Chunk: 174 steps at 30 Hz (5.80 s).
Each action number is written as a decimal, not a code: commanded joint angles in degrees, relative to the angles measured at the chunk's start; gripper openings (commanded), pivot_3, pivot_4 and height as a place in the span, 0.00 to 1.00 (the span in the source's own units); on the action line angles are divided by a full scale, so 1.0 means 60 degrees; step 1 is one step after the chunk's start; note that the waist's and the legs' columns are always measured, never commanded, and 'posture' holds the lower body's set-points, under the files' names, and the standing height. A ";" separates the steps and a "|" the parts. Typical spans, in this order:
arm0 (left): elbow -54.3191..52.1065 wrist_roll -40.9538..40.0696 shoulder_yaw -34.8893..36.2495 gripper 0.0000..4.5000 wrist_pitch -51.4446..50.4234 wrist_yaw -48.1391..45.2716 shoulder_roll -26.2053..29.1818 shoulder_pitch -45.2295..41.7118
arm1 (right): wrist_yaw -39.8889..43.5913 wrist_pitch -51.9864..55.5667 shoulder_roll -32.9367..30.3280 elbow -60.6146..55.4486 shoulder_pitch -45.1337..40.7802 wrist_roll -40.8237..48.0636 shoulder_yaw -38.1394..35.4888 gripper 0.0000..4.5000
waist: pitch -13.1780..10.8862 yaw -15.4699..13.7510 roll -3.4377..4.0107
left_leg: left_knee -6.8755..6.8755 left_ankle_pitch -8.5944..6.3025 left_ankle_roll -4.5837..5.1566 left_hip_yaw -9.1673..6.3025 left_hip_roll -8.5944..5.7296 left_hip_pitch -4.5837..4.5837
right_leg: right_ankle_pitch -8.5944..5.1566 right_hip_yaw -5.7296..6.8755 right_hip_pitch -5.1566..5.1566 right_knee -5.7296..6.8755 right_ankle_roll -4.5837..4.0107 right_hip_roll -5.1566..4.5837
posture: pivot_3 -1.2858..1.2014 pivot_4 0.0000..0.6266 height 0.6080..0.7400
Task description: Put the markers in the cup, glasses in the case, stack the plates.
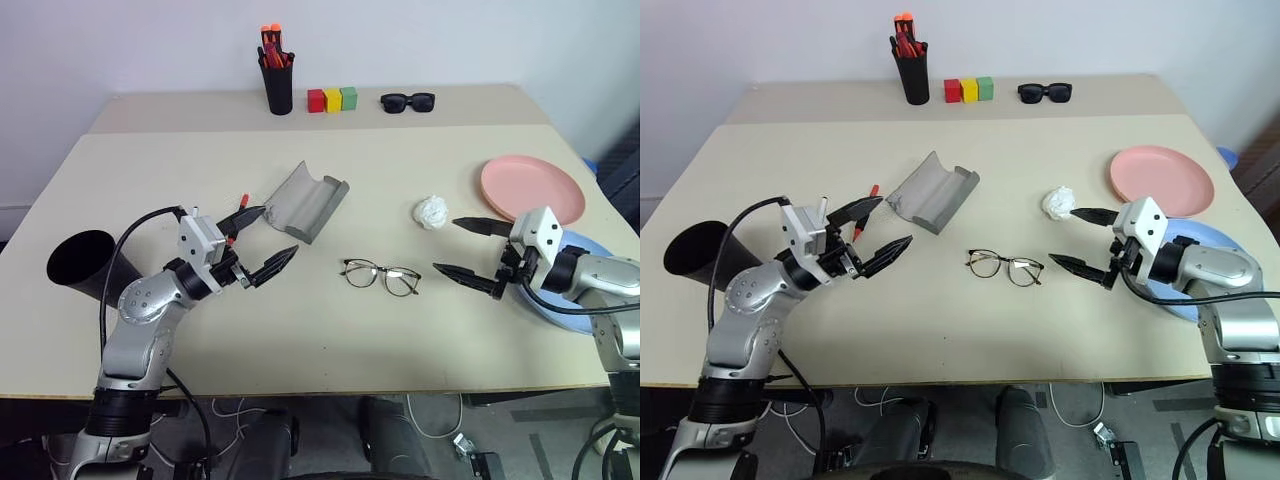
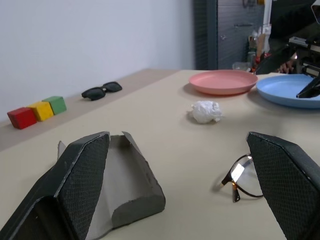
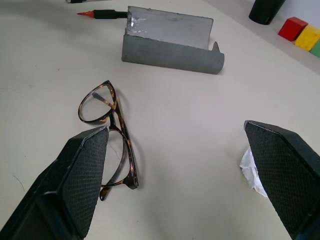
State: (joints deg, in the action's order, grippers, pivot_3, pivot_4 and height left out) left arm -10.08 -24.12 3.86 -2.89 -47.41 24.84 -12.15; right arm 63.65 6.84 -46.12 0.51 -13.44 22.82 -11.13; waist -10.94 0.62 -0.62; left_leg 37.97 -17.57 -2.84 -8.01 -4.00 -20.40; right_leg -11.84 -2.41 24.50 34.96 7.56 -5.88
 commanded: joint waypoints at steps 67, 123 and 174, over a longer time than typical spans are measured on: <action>0.6797 -0.0492 0.0170 1.00 -0.8898 0.0423 0.5435 -0.6937 | -0.1087 -0.0005 0.0830 -0.1996 0.0485 0.0567 0.0052 0.98 | -0.0027 0.0084 -0.0036 | -0.0003 -0.0016 0.0026 0.0003 0.0000 -0.0004 | -0.0007 -0.0014 0.0022 0.0024 0.0011 0.0020 | 0.52 0.24 1.00; 0.6485 0.1430 0.0946 1.00 -1.3474 0.4925 0.1715 -0.7304 | -0.1622 -0.0081 0.1087 -0.2217 0.0656 0.0314 0.0393 0.98 | -0.0030 0.0025 -0.0048 | 0.0003 0.0005 -0.0014 0.0001 -0.0014 -0.0004 | 0.0002 -0.0022 0.0034 0.0047 0.0021 0.0003 | 0.52 0.24 1.00; -0.0222 -0.2080 0.3248 0.01 -0.9351 0.2328 0.2100 -0.7138 | 0.0741 0.2396 0.0405 -0.2619 0.0506 0.4898 -0.1135 1.00 | -0.0033 0.0066 -0.0056 | 0.0008 0.0007 -0.0020 0.0009 -0.0012 0.0002 | 0.0011 -0.0033 0.0022 0.0037 0.0035 0.0002 | 0.52 0.24 1.00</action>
State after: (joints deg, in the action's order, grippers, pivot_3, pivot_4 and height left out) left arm -8.71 -34.70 20.68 -59.88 -33.21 35.98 -54.41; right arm 67.27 19.09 -43.07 -12.51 -9.37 47.84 -16.15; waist -11.13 1.01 -0.96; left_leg 38.02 -17.53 -2.96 -7.96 -4.07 -20.40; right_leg -11.77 -2.61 24.63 35.18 7.77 -5.87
